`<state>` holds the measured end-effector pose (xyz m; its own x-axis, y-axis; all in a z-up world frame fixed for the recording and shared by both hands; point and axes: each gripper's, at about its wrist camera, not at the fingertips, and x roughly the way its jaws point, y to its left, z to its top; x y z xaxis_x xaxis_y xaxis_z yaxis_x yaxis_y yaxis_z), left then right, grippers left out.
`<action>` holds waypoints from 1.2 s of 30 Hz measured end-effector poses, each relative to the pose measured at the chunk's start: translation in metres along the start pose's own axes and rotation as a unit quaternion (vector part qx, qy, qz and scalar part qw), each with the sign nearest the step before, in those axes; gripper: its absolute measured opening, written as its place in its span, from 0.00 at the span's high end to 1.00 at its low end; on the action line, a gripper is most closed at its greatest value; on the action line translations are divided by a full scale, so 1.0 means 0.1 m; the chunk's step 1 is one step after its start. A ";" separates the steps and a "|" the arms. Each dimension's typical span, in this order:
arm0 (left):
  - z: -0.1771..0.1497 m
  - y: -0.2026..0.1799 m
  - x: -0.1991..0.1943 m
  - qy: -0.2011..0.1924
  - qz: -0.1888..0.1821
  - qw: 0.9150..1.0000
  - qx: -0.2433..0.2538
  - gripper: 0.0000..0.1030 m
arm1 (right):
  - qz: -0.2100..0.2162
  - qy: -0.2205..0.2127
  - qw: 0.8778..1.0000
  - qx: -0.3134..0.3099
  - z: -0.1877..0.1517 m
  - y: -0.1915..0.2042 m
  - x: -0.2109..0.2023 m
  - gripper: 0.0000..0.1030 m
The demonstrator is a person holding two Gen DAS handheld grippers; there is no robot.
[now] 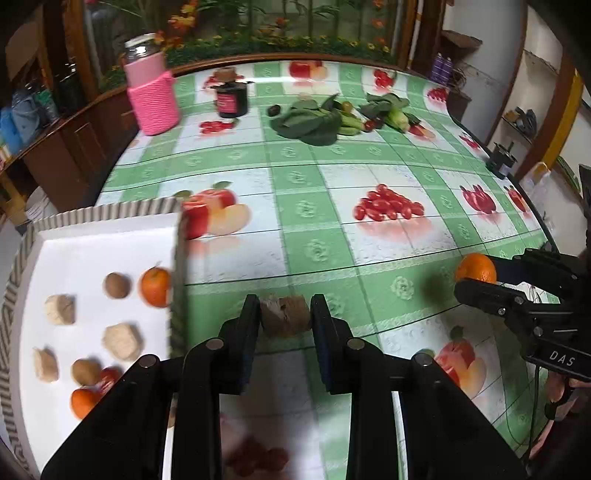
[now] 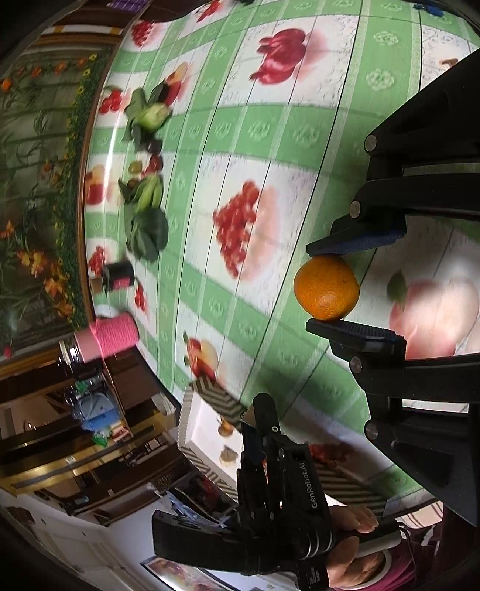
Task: Organize fruits
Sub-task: 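Carry the cake cube and orange into the white tray and open both tools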
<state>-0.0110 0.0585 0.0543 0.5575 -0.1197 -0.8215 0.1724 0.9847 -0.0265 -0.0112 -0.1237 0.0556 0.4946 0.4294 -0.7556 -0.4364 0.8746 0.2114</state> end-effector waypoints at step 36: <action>-0.43 1.29 -0.42 -0.020 0.108 0.991 -0.079 0.75 | 0.070 0.021 0.990 -0.118 0.44 1.61 0.64 0.67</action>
<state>-0.0471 0.1957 0.0604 0.5994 0.0934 -0.7949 -0.0811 0.9951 0.0558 -0.0168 0.0548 0.0688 0.3875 0.5286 -0.7553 -0.6646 0.7280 0.1685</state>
